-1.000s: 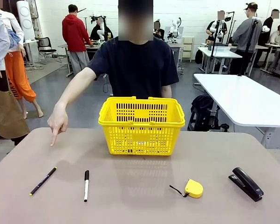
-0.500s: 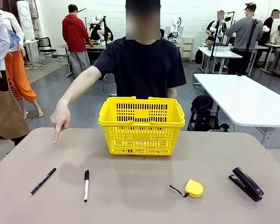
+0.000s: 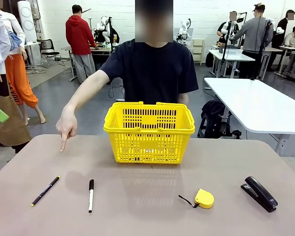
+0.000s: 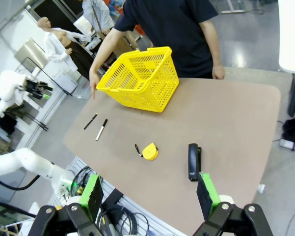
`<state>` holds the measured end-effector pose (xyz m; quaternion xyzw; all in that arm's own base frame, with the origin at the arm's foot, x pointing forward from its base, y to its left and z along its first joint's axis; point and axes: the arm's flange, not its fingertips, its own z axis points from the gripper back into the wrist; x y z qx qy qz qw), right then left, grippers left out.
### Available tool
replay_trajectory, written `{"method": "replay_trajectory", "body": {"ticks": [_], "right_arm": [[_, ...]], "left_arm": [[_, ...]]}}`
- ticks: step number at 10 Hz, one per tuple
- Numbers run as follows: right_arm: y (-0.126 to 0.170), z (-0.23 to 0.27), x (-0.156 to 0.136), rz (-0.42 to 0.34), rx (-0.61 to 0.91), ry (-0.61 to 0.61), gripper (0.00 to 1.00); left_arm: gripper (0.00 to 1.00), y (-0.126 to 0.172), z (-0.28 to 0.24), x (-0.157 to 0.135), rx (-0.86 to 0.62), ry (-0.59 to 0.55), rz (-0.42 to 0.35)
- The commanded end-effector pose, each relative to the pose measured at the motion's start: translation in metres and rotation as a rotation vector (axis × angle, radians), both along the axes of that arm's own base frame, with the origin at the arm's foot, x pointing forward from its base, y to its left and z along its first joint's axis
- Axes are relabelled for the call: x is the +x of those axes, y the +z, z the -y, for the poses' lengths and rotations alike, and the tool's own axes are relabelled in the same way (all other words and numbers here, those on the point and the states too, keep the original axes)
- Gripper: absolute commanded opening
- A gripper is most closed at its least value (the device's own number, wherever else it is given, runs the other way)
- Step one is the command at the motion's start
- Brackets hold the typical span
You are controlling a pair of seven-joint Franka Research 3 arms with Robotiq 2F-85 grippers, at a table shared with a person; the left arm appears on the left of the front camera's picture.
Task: Place the items the person wants into the basket.
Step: Pick up the item the person points to and place it in the Market Basket.
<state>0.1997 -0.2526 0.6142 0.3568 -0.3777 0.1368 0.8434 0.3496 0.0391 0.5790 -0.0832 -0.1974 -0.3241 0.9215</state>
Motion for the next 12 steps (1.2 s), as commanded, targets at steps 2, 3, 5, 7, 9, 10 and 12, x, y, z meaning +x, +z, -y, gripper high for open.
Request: {"method": "replay_trajectory", "body": {"ticks": [2,3,5,7,9,10,12], "right_arm": [[0.002,0.001,0.001,0.021,0.017,0.009,1.00],[0.002,0.001,0.001,0.021,0.017,0.009,1.00],[0.002,0.001,0.001,0.021,0.017,0.009,1.00],[0.002,0.001,0.001,0.021,0.017,0.009,1.00],[0.002,0.001,0.001,0.021,0.017,0.009,1.00],[0.002,0.001,0.001,0.021,0.017,0.009,1.00],[0.002,0.001,0.001,0.021,0.017,0.009,1.00]], "left_arm": [[1.00,-0.033,0.049,0.025,0.101,0.241,-0.158],[1.00,-0.054,0.064,0.034,0.129,0.277,-0.208],[1.00,-0.090,0.077,0.058,0.193,0.357,-0.240],[1.00,-0.105,0.079,0.067,0.154,0.391,-0.268],[1.00,-0.113,0.080,0.062,0.174,0.365,-0.275],[1.00,-0.113,0.080,0.062,0.174,0.365,-0.275],[1.00,-0.113,0.080,0.062,0.174,0.365,-0.275]]}}
